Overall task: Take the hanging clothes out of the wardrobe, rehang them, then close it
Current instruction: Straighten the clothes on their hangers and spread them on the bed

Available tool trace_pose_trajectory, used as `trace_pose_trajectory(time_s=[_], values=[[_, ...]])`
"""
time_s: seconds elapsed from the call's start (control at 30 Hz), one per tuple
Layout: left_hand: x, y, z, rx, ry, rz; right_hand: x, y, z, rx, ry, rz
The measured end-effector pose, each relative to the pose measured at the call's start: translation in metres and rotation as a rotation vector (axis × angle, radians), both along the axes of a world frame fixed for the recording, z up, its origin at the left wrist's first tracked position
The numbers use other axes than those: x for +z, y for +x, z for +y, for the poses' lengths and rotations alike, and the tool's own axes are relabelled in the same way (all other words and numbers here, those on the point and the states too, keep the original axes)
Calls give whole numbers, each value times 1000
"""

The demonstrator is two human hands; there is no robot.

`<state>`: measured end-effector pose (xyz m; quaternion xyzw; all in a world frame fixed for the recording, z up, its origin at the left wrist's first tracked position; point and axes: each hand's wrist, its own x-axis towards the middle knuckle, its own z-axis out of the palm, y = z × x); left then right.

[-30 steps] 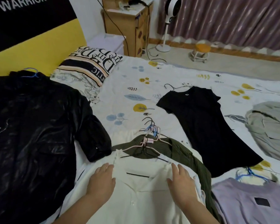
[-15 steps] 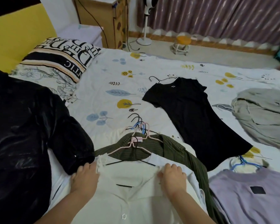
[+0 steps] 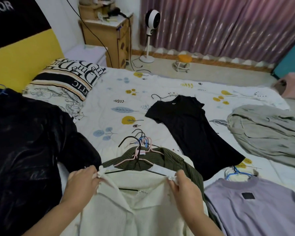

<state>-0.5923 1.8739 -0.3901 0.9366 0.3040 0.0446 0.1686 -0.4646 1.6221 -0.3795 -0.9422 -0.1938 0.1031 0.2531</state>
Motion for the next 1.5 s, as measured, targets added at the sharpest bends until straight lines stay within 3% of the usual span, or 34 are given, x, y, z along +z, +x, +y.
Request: trace_pose_trajectory(time_s=[0.2, 0.5, 0.93, 1.23, 1.5], values=[[87, -29, -27, -2, -158, -88, 75, -24, -21, -100, 126, -73], [196, -75, -75, -84, -113, -180, 186, -64, -72, -123, 196, -229], [299, -159, -151, -17, 16, -496, 290, -137, -170, 86, 337, -364], [329, -181, -125, -67, 31, -483, 319, -147, -128, 11, 269, -458], [351, -184, -28, -222, -205, -354, 345, -142, -36, -93, 396, -655]])
